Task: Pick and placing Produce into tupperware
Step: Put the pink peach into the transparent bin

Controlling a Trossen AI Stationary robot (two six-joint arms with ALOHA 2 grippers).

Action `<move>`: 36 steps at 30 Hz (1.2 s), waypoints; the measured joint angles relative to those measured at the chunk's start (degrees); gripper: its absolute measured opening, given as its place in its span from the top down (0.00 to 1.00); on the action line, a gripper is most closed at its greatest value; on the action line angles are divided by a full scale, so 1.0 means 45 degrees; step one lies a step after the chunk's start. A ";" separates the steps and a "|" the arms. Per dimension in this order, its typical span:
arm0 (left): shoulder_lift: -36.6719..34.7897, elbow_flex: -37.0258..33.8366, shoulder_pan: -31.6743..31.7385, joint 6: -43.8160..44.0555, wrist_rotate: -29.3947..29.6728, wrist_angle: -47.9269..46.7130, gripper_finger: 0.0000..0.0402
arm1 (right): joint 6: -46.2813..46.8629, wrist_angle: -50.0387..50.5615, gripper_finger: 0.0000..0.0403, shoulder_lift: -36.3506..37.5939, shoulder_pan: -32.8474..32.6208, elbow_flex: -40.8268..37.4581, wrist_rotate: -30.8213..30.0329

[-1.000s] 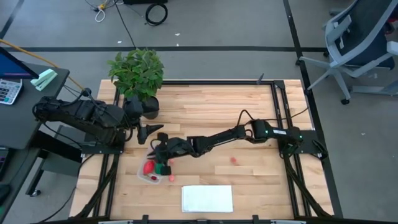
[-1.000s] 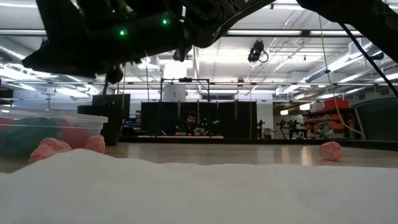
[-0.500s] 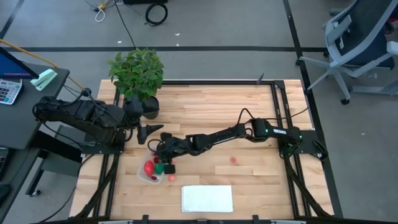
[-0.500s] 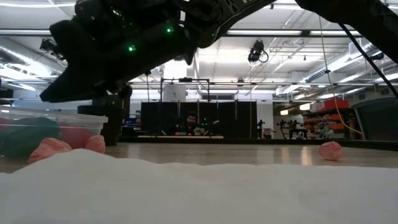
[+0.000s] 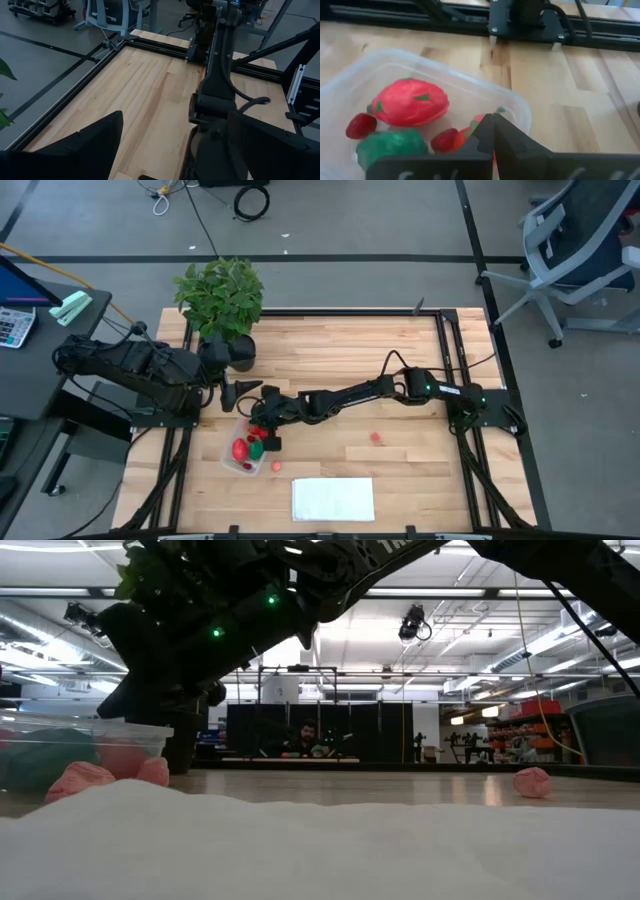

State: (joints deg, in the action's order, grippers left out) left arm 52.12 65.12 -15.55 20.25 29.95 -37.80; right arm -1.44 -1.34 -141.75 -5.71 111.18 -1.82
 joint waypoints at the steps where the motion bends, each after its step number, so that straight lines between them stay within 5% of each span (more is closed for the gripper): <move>1: -0.0001 0.0000 0.0000 -0.0005 0.0000 0.0000 0.09 | 0.0070 -0.0017 0.99 0.0000 0.0027 0.0000 0.0052; 9: -0.0001 0.0000 0.0000 -0.0015 0.0002 0.0000 0.09 | -0.0384 0.0005 0.99 0.0000 -0.0581 0.0000 0.0991; 15: -0.0001 0.0000 0.0000 0.0010 0.0001 -0.0119 0.09 | -0.1761 0.0611 0.99 0.0229 -0.1473 0.0005 -0.1023; 20: 0.0000 0.0000 0.0000 0.0015 0.0001 -0.0346 0.09 | -0.1395 0.2989 1.00 0.0529 -0.2115 0.0000 -0.1354; 28: 0.0003 0.0005 -0.0002 0.0019 0.0000 -0.0436 0.09 | -0.2782 0.2945 1.00 0.0946 -0.3146 -0.0010 -0.5963; 36: -0.0001 0.0005 -0.0010 0.0359 -0.0004 -0.0478 0.09 | -0.2279 0.3615 1.00 0.1428 -0.3016 0.0005 -0.5800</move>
State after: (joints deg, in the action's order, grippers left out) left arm 52.12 65.14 -15.59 21.87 29.94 -39.95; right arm -11.70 14.92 -135.33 -19.28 111.20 -27.92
